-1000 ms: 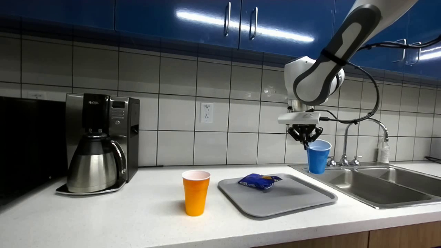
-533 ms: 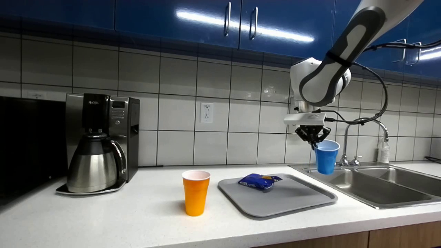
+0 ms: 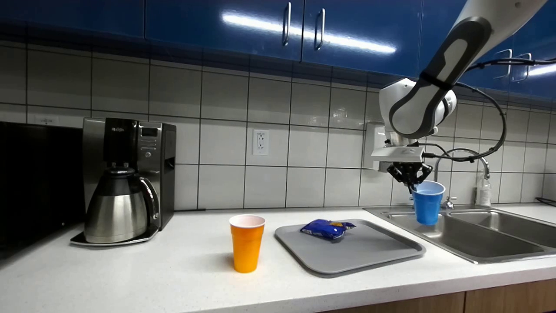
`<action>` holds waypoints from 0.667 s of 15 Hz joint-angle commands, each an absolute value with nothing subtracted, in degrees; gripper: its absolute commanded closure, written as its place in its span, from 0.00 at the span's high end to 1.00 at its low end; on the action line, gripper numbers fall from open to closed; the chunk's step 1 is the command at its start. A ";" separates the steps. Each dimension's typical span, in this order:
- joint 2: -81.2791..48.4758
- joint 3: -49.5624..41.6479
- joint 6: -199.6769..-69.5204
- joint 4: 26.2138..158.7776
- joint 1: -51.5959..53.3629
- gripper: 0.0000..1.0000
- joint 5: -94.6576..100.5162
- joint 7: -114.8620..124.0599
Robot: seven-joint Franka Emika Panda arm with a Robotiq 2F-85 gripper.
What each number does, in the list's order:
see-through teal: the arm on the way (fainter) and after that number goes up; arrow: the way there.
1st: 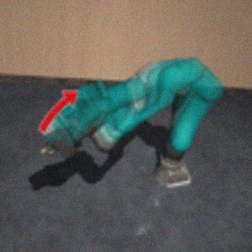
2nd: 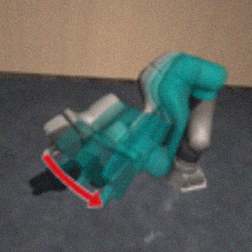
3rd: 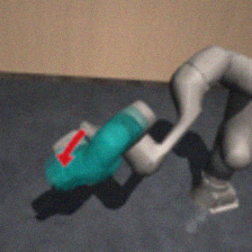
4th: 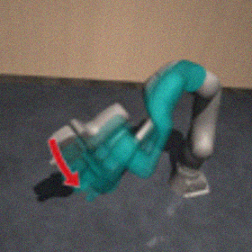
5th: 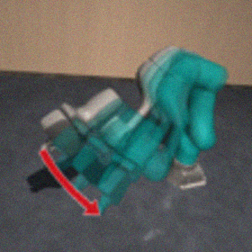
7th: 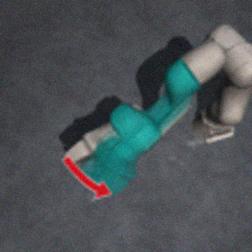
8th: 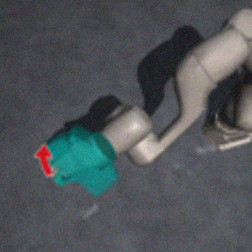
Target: Place the cups directly onto the counter
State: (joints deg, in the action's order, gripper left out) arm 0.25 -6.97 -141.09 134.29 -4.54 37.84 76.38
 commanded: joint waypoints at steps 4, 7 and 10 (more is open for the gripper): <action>-2.64 -8.67 -143.88 133.51 -6.60 0.01 37.34 79.00; -4.17 -9.63 -145.15 133.41 -6.89 0.01 36.18 80.54; -5.86 -10.49 -146.16 133.20 -6.90 0.01 34.67 81.57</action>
